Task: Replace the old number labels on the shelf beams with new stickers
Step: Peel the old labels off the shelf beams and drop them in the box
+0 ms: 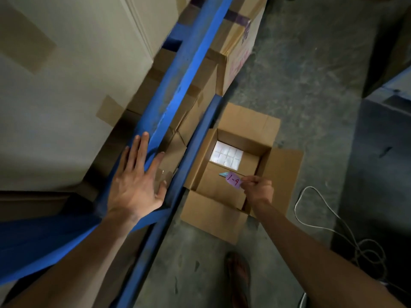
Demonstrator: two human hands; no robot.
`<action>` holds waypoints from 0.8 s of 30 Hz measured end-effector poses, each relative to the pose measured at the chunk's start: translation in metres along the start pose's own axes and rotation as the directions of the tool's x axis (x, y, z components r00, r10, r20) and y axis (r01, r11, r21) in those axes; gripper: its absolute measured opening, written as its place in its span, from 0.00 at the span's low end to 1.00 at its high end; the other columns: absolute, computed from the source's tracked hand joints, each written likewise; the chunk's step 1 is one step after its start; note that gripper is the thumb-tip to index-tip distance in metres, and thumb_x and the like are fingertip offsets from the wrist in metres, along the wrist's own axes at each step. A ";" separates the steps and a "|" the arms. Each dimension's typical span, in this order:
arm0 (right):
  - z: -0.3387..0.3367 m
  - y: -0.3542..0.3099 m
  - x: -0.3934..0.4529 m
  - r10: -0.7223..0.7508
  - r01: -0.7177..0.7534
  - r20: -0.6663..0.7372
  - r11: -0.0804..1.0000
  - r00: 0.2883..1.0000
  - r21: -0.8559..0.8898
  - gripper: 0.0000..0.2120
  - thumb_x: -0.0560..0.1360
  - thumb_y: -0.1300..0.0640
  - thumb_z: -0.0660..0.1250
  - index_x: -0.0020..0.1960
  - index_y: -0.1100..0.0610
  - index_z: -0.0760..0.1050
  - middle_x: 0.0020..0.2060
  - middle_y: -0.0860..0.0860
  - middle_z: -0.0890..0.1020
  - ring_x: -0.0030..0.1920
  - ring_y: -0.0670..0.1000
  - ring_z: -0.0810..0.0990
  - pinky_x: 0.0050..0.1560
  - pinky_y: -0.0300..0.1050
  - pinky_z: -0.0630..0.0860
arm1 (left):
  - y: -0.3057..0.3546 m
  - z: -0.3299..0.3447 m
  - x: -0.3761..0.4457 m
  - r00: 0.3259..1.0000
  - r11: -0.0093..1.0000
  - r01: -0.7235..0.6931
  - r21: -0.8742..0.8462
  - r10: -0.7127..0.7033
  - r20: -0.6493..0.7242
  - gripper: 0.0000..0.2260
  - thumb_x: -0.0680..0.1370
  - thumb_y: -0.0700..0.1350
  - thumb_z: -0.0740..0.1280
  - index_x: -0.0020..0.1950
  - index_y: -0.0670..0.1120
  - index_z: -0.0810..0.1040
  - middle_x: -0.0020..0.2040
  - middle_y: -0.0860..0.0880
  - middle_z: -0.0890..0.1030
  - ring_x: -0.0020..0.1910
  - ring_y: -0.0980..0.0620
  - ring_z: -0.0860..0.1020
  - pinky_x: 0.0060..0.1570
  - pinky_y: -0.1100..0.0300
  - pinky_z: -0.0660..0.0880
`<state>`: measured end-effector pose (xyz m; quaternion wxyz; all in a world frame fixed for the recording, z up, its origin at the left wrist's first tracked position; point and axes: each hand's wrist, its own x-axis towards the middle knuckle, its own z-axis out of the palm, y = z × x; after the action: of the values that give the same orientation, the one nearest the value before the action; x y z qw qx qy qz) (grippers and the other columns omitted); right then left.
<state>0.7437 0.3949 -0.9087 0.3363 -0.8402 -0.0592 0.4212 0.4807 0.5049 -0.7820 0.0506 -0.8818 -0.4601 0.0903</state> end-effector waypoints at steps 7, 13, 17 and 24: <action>0.022 -0.005 0.026 -0.050 0.051 0.013 0.970 0.999 -0.238 0.07 0.74 0.54 0.68 0.50 0.52 0.83 0.52 0.55 0.83 0.55 0.56 0.81 0.57 0.55 0.79 | 0.000 0.007 0.002 0.999 1.000 0.001 0.026 0.000 -0.053 0.31 0.71 0.57 0.67 0.70 0.43 0.72 0.81 0.36 0.45 0.81 0.37 0.49 0.77 0.40 0.53; 0.030 -0.009 0.035 -0.113 0.120 0.041 0.937 0.993 -0.329 0.08 0.75 0.56 0.67 0.46 0.50 0.85 0.51 0.51 0.86 0.51 0.54 0.83 0.53 0.50 0.81 | -0.001 0.009 0.003 0.999 0.999 0.009 0.040 -0.008 -0.037 0.32 0.71 0.59 0.65 0.72 0.43 0.70 0.82 0.36 0.44 0.81 0.37 0.48 0.77 0.39 0.55; 0.031 -0.013 0.036 -0.114 0.120 0.039 0.915 0.993 -0.386 0.11 0.73 0.57 0.64 0.46 0.49 0.85 0.53 0.52 0.84 0.52 0.54 0.82 0.53 0.47 0.79 | -0.002 0.010 0.002 0.998 1.000 0.011 0.027 -0.010 -0.063 0.31 0.71 0.58 0.67 0.69 0.42 0.72 0.82 0.37 0.44 0.81 0.37 0.49 0.77 0.39 0.54; 0.030 -0.011 0.045 -0.146 0.126 -0.015 0.900 0.989 -0.418 0.05 0.72 0.53 0.70 0.46 0.49 0.84 0.52 0.51 0.83 0.51 0.54 0.82 0.54 0.50 0.80 | -0.001 0.011 0.003 0.997 1.000 0.016 -0.001 -0.016 -0.072 0.30 0.71 0.57 0.67 0.69 0.42 0.73 0.82 0.37 0.45 0.81 0.38 0.49 0.77 0.39 0.54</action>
<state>0.7520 0.4360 -0.9451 0.1799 -0.8958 -0.1982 0.3549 0.4794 0.5078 -0.7932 0.0677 -0.8808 -0.4651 0.0579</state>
